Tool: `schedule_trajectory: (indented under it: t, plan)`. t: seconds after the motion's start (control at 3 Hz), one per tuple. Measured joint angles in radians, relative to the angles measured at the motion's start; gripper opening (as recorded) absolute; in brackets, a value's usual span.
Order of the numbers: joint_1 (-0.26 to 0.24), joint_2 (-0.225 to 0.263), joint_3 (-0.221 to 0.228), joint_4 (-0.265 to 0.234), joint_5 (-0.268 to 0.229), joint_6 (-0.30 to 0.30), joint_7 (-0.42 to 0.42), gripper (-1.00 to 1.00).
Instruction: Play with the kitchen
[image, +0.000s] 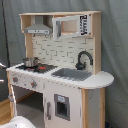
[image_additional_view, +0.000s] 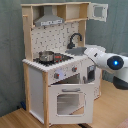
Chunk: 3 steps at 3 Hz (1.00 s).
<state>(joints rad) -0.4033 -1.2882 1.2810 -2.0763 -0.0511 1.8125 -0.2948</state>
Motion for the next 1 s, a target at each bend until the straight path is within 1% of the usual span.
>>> schedule_trajectory:
  t: [0.33, 0.67, 1.0]
  plan:
    - [0.007, 0.025, -0.027, -0.026, 0.048, -0.034, -0.071, 1.0]
    - [0.009, 0.046, -0.058, -0.072, 0.103, -0.039, -0.155, 1.0]
    - [0.01, 0.067, -0.079, -0.121, 0.169, -0.038, -0.241, 1.0]
